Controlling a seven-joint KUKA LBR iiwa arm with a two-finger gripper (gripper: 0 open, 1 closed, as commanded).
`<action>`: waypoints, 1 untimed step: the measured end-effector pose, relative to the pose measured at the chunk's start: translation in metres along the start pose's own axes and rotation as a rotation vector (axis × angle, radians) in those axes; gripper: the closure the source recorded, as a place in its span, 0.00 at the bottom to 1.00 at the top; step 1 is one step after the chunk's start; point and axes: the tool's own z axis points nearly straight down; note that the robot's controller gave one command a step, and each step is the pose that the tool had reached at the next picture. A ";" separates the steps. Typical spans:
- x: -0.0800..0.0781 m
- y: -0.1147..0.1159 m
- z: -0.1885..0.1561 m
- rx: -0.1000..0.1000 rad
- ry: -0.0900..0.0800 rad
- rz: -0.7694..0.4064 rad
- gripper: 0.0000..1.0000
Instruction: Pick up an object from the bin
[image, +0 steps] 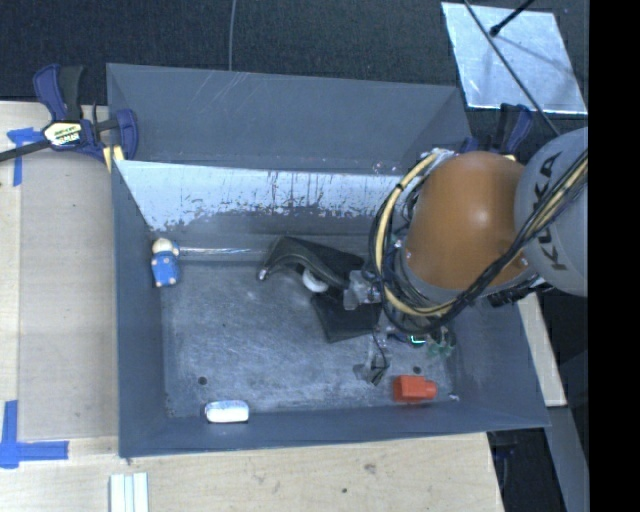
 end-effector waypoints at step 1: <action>-0.058 -0.041 0.088 0.002 -0.027 -0.053 0.00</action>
Offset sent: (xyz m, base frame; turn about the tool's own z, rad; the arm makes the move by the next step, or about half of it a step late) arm 0.0564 -0.0441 -0.1042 -0.0542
